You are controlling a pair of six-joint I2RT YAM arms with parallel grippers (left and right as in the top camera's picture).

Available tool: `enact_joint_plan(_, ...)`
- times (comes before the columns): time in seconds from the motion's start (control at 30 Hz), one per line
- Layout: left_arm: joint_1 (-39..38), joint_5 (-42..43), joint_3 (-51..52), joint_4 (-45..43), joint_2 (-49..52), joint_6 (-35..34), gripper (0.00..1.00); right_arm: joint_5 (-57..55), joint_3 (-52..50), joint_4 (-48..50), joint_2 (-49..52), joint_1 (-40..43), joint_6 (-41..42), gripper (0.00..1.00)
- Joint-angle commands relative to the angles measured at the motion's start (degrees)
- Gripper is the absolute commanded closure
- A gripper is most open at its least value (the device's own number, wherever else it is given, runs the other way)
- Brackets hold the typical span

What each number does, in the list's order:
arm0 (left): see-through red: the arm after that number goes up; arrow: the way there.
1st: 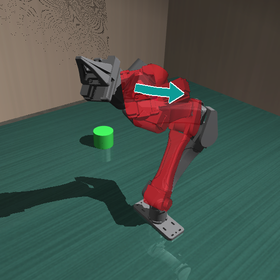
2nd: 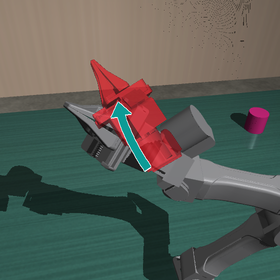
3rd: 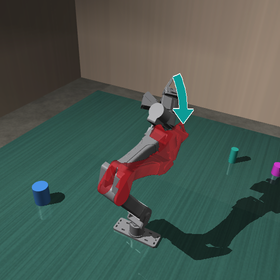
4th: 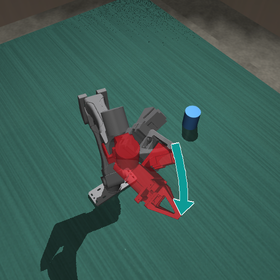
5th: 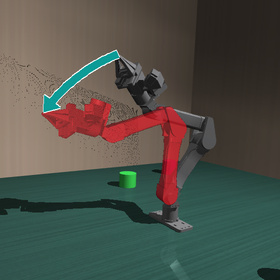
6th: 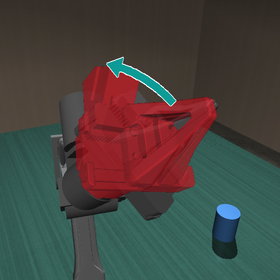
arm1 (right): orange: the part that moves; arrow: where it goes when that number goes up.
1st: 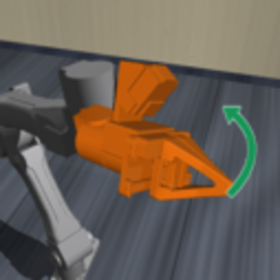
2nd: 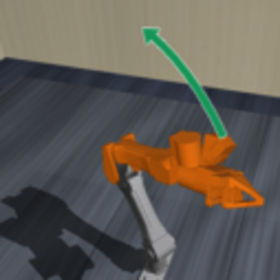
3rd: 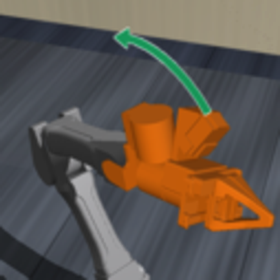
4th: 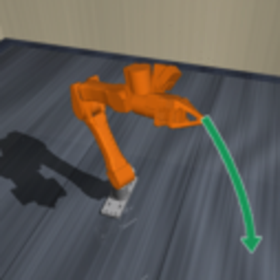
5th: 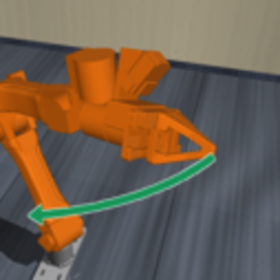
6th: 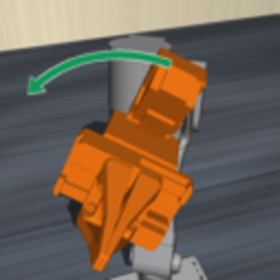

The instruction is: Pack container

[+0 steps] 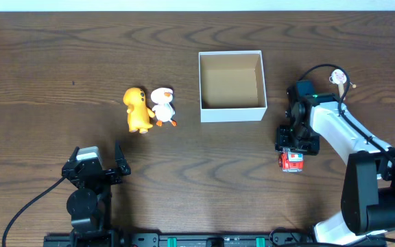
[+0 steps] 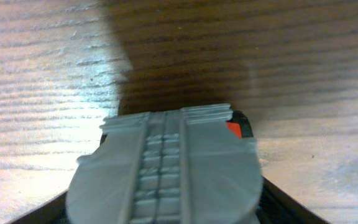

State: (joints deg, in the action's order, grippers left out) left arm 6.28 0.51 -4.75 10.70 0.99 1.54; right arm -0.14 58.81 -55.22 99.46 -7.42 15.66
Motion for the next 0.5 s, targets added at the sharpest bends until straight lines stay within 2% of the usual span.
enact_joint_plan(0.0,0.02,0.39,0.79,2.34,0.00,0.37,0.02,0.00,-0.37,0.87,0.09,0.28,-1.09,0.50)
enact_joint_plan(0.07,0.02,0.39,0.79,2.34,0.00,0.37,0.02,-0.02,-0.37,1.18,0.09,0.28,-1.38,0.53)
enact_joint_plan(0.13,0.02,0.37,0.79,2.34,0.00,0.37,0.02,-0.07,-0.37,1.27,0.09,0.28,-1.62,0.49)
enact_joint_plan(0.23,0.02,0.39,0.79,2.34,0.00,0.37,0.02,-0.04,-0.37,1.40,0.09,0.28,-1.60,0.48)
enact_joint_plan(0.47,0.02,0.39,0.79,2.34,0.00,0.37,0.02,-0.70,-0.07,1.57,0.07,0.31,-1.55,0.68)
